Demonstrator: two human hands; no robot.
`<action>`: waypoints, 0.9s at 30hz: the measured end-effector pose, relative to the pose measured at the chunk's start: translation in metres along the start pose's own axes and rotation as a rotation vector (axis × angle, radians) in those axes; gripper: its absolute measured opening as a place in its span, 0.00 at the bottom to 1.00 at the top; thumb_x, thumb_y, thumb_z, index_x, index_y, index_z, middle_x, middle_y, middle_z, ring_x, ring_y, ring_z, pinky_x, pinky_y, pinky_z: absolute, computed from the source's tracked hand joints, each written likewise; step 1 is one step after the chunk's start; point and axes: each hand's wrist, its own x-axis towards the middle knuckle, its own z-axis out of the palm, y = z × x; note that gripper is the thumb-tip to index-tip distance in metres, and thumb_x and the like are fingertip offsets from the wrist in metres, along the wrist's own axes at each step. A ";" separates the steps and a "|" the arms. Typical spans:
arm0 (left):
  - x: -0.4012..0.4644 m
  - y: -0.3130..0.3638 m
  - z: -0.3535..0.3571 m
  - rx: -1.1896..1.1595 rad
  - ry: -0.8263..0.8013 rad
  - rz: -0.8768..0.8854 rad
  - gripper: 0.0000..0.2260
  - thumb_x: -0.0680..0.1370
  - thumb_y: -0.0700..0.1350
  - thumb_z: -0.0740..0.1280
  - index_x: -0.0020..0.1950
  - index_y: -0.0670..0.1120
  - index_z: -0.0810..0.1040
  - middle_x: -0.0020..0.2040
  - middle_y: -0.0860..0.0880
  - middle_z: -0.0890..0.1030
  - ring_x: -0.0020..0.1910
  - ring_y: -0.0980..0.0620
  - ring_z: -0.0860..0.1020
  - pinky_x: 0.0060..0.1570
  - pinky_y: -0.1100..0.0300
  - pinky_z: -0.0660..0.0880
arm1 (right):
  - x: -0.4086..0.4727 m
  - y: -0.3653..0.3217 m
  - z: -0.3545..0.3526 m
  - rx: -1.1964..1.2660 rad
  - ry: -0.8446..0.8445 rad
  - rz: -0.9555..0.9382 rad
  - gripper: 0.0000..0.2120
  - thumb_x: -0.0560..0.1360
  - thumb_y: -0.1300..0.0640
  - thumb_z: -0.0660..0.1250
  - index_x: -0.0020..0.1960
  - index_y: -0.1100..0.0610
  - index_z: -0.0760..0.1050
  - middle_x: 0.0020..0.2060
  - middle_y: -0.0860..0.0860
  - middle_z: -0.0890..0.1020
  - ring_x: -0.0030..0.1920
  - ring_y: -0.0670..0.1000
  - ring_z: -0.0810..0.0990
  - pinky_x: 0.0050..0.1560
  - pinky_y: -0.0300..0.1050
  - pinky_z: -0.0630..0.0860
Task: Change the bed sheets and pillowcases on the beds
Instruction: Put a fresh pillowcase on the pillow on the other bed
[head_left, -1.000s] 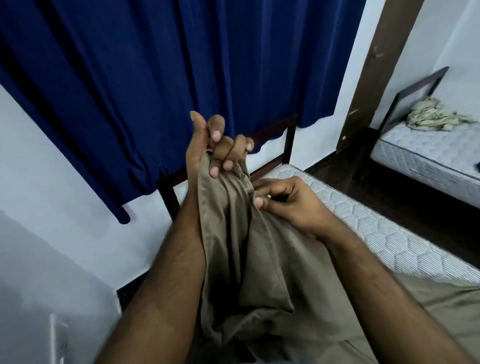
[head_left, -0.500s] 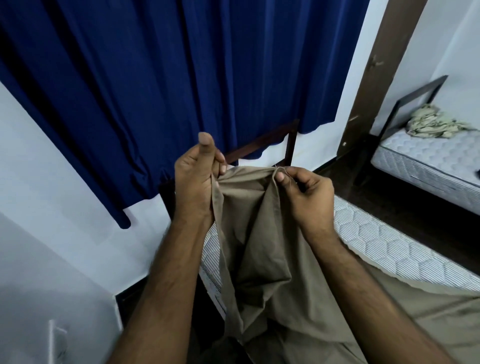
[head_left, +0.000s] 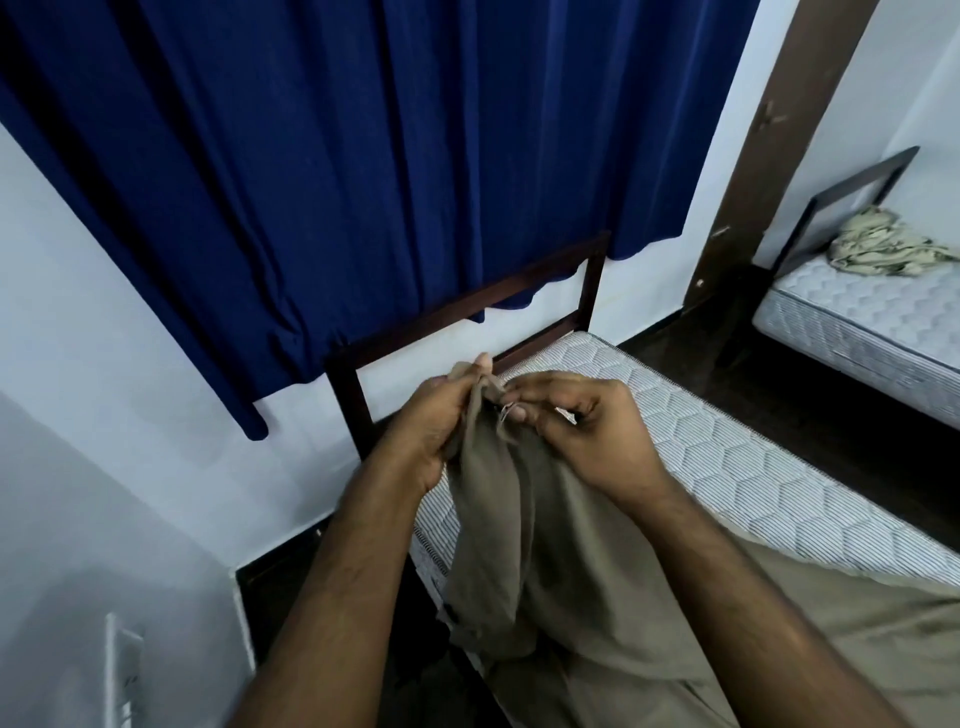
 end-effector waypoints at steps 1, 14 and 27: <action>0.005 -0.001 -0.002 0.115 0.105 0.054 0.19 0.81 0.59 0.66 0.39 0.47 0.83 0.38 0.46 0.85 0.47 0.45 0.83 0.51 0.53 0.79 | -0.001 -0.001 -0.001 0.027 -0.085 0.012 0.06 0.75 0.65 0.74 0.52 0.61 0.86 0.49 0.49 0.87 0.52 0.47 0.85 0.58 0.47 0.80; -0.015 -0.002 -0.002 -0.570 -0.055 0.257 0.15 0.77 0.42 0.61 0.58 0.43 0.84 0.53 0.44 0.86 0.51 0.48 0.84 0.49 0.56 0.81 | 0.003 -0.015 -0.020 0.650 0.201 0.194 0.05 0.77 0.67 0.68 0.45 0.62 0.82 0.53 0.57 0.82 0.52 0.48 0.80 0.49 0.39 0.77; -0.029 0.006 0.003 -0.657 -0.370 0.211 0.20 0.70 0.50 0.64 0.53 0.37 0.81 0.53 0.39 0.83 0.52 0.44 0.83 0.54 0.52 0.80 | 0.001 -0.002 -0.012 0.626 -0.468 0.433 0.09 0.76 0.65 0.69 0.52 0.70 0.81 0.46 0.58 0.85 0.47 0.52 0.84 0.52 0.45 0.81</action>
